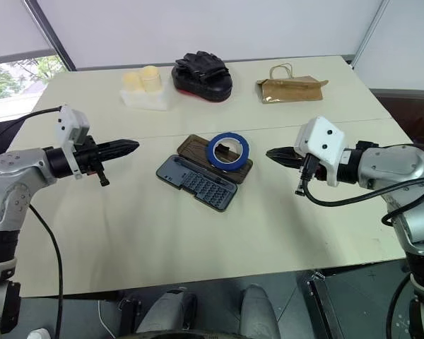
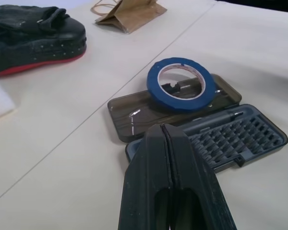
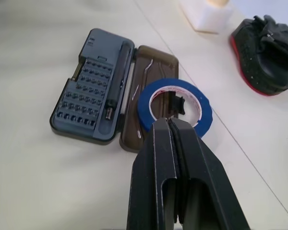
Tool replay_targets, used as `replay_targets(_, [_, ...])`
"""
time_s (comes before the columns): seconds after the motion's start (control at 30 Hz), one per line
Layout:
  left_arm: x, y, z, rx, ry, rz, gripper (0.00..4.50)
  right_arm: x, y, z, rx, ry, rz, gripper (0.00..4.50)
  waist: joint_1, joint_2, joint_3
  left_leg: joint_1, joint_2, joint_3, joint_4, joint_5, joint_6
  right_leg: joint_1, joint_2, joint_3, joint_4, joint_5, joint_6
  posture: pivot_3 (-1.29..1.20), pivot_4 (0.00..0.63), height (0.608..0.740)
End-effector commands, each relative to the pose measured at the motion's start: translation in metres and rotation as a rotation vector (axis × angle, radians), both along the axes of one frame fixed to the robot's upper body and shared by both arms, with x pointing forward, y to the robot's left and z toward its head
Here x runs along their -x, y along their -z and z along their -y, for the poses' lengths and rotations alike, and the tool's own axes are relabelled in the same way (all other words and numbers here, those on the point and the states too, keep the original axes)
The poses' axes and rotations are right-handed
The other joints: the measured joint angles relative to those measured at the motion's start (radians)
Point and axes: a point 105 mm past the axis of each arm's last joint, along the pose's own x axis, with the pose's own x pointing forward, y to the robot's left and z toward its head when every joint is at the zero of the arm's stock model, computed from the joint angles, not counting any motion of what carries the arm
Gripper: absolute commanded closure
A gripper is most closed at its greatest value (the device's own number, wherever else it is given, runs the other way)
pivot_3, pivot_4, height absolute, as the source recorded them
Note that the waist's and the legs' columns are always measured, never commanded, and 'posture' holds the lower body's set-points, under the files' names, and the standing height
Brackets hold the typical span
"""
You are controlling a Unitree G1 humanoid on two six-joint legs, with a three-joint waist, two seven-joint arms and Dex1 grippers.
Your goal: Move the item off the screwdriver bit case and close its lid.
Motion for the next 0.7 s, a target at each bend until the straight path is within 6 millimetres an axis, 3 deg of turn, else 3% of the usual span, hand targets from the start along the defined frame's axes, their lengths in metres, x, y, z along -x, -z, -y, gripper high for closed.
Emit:
replay_targets(0.03, [0.0028,-0.0032,0.0015,-0.017,0.012,0.025,4.50,0.0016,-0.0112,0.0070,0.002,-0.006,0.047,4.49,0.000,0.000,0.000,0.000,0.000,0.000,0.000,0.000,0.000,0.000,0.000,0.000,0.000,0.000,0.000,0.00,0.150,0.740])
replay_targets(0.7, [0.0020,-0.0031,0.0038,-0.014,-0.010,0.024,4.50,0.0010,-0.0079,0.0010,-0.012,-0.010,0.042,4.49,0.002,0.000,0.001,0.000,0.000,0.000,0.000,0.000,-0.001,0.000,0.000,0.001,0.000,0.000,0.000,0.00,0.150,0.740])
